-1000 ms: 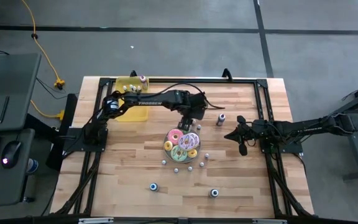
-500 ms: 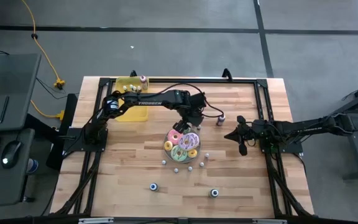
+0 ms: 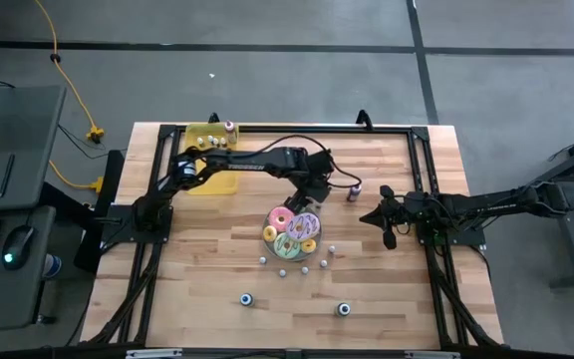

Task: Pick & Place food coloring
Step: Put the small black food coloring bottle into the yellow bin

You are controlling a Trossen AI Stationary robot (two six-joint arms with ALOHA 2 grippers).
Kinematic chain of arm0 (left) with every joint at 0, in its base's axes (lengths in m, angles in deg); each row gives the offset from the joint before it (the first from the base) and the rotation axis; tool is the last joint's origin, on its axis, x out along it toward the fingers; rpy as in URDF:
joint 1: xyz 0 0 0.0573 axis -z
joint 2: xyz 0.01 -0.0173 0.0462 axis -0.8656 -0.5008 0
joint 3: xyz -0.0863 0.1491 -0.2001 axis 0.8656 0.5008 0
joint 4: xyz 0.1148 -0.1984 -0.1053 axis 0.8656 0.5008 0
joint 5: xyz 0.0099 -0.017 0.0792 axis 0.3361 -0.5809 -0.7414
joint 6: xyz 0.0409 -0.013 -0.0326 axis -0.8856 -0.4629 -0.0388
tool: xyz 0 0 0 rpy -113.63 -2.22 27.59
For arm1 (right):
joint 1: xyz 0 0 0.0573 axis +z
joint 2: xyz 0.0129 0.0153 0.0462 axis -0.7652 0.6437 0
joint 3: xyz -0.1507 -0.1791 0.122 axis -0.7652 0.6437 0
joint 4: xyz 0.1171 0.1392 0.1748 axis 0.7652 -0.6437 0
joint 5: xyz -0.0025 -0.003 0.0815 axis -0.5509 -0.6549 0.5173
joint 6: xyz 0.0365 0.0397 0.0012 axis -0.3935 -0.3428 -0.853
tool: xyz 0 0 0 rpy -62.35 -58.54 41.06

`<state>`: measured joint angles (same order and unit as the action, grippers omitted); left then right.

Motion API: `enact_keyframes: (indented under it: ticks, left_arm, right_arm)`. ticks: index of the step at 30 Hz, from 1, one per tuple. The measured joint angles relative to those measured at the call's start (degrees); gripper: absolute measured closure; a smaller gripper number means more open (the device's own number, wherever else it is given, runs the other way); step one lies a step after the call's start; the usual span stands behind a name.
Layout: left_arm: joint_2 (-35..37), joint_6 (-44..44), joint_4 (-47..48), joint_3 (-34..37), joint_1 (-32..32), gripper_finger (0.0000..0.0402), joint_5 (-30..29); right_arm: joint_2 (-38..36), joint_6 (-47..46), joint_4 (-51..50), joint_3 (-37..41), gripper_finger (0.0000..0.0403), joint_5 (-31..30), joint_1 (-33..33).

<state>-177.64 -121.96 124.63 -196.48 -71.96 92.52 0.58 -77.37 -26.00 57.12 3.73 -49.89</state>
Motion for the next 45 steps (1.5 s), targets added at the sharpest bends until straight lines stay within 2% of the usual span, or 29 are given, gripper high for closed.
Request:
enact_keyframes:
  ticks: [5,13,27,45]
  left_arm:
    - [-1.29,1.26,-0.15,0.02,-0.47,0.0173,-3.10]
    - [-1.25,2.68,-0.14,-0.02,-1.36,0.0173,-3.40]
    - [-1.25,4.31,0.64,-0.02,-1.48,0.0173,1.49]
    - [-2.16,6.75,-0.68,-0.02,-1.94,0.0173,1.21]
  right_arm:
    - [-0.01,0.00,-0.03,-0.01,0.0402,0.00,0.01]
    - [0.01,0.00,0.01,-0.02,0.0402,0.00,0.01]
    - [-0.01,0.00,0.03,-0.02,0.0402,0.00,0.01]
    - [0.00,0.00,0.01,-0.01,0.0402,0.00,0.01]
